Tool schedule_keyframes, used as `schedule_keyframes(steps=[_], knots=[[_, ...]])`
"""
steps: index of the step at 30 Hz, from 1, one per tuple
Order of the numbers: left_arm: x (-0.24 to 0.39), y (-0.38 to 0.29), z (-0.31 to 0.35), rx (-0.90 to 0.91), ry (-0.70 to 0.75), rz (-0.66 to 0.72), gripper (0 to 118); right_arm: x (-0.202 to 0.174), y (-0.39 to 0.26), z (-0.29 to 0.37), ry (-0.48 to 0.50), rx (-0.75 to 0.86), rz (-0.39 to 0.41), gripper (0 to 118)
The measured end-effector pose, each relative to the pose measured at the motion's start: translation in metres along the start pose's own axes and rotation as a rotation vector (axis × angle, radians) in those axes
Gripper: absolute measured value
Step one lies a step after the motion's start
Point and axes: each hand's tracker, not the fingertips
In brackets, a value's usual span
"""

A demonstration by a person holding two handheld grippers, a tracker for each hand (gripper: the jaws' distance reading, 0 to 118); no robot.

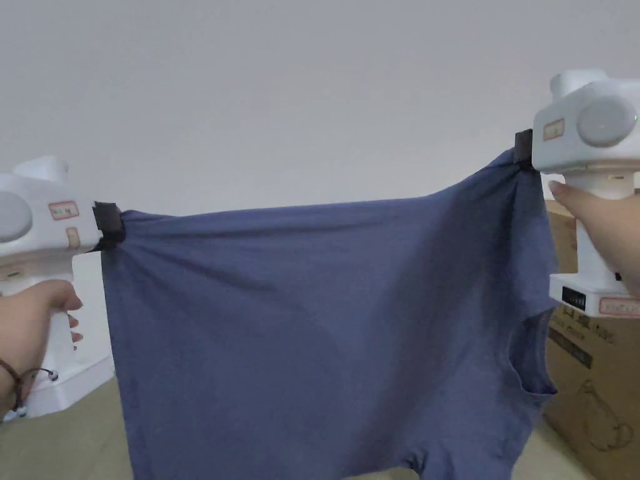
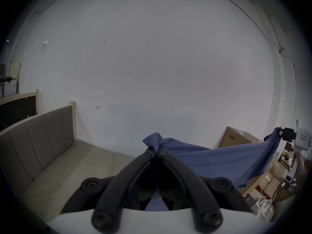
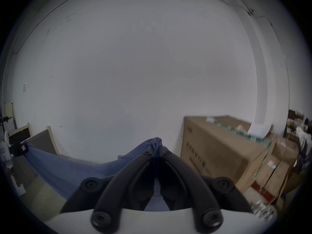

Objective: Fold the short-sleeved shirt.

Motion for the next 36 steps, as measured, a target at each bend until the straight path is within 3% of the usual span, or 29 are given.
schedule_keyframes(steps=[3, 7, 10, 13, 15, 19, 21, 23, 29, 30, 31, 32, 33, 34, 35, 36], knots=[[-0.014, -0.068, -0.005, -0.164, 0.014, 0.038, 1, 0.006, -0.084, -0.001, 0.053, -0.131, -0.044, 3], [-0.036, -0.198, 0.022, -0.411, 0.008, 0.050, 1, 0.024, -0.245, 0.022, 0.141, -0.473, -0.098, 3], [-0.060, -0.295, 0.065, -0.601, 0.019, 0.034, 1, 0.034, -0.363, 0.077, 0.132, -0.707, -0.034, 3], [-0.078, -0.357, 0.128, -0.697, 0.011, 0.059, 1, 0.054, -0.441, 0.144, 0.180, -0.876, 0.002, 3], [-0.090, -0.381, 0.176, -0.742, 0.018, 0.057, 1, 0.070, -0.466, 0.199, 0.201, -0.943, -0.032, 3], [-0.108, -0.397, 0.260, -0.784, 0.009, -0.034, 1, 0.105, -0.484, 0.287, 0.242, -0.959, 0.012, 3], [-0.116, -0.401, 0.294, -0.793, -0.006, -0.048, 1, 0.124, -0.488, 0.321, 0.258, -0.983, -0.031, 3], [-0.116, -0.404, 0.320, -0.796, -0.023, -0.047, 1, 0.131, -0.490, 0.348, 0.296, -1.004, -0.090, 3], [-0.111, -0.408, 0.348, -0.870, -0.047, -0.139, 2, 0.131, -0.487, 0.369, 0.320, -1.062, -0.051, 3], [-0.109, -0.403, 0.349, -0.875, -0.049, -0.136, 5, 0.129, -0.484, 0.368, 0.314, -1.066, -0.049, 3], [-0.109, -0.399, 0.349, -0.883, -0.056, -0.132, 20, 0.126, -0.480, 0.367, 0.310, -1.070, -0.045, 3], [-0.110, -0.395, 0.348, -0.893, -0.062, -0.122, 55, 0.125, -0.477, 0.365, 0.308, -1.076, -0.042, 3], [-0.110, -0.391, 0.348, -0.897, -0.062, -0.108, 102, 0.123, -0.474, 0.363, 0.296, -1.082, -0.042, 4], [-0.111, -0.389, 0.347, -0.902, -0.028, -0.102, 112, 0.121, -0.471, 0.361, 0.284, -1.078, -0.041, 5], [-0.113, -0.389, 0.347, -0.916, -0.001, -0.075, 110, 0.122, -0.470, 0.360, 0.268, -1.070, -0.040, 7], [-0.117, -0.386, 0.351, -0.893, -0.003, -0.030, 110, 0.121, -0.468, 0.359, 0.247, -1.064, -0.045, 18]])
